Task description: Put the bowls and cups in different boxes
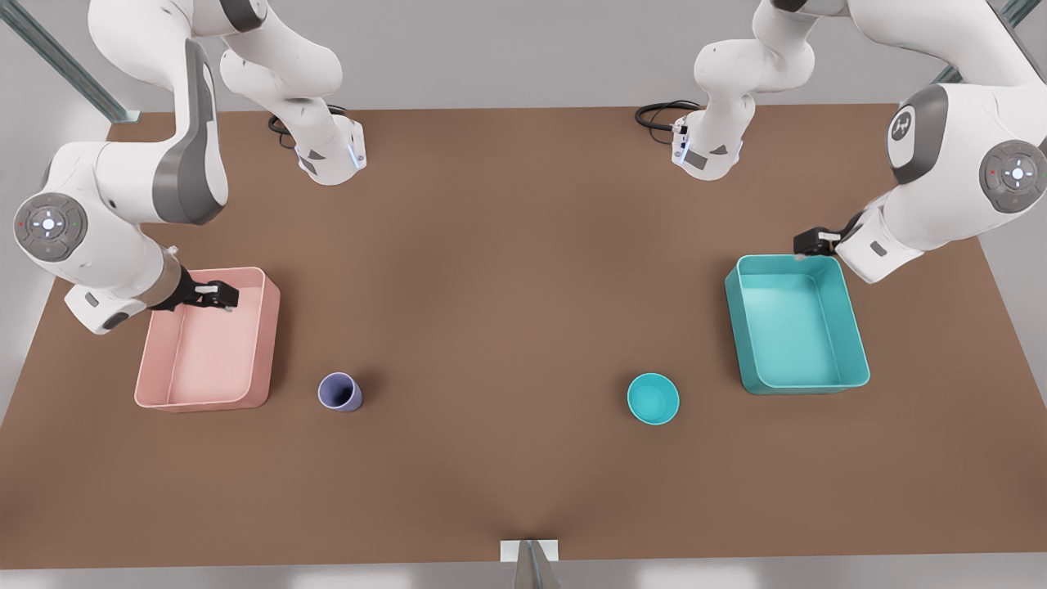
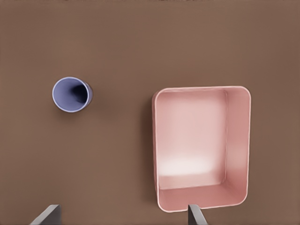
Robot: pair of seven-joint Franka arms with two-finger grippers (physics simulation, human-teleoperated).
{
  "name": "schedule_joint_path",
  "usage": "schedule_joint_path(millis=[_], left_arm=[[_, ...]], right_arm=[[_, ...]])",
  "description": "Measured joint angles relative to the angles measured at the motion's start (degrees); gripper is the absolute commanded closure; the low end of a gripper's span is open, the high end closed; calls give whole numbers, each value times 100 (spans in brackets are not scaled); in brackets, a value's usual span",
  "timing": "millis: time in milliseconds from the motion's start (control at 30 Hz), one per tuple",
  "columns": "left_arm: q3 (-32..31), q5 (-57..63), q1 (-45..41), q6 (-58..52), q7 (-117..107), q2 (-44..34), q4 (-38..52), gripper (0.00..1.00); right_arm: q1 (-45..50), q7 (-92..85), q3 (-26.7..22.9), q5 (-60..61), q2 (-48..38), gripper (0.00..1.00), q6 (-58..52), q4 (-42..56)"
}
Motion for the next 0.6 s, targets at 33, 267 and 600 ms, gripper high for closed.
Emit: schedule_joint_path(millis=[33,267,600], left_arm=[[0,0,1,21,4,4,0,0],[-200,-138,-341,1346,18,2912,673,0],[-326,-1843,-256,4110,396,3696,-129,0]], right_arm=[[9,4,-2,-7,117,0,21,114],[386,52,-7,213,1903,0,1121,514],[242,217,-39,855,2548,0,2303,65]])
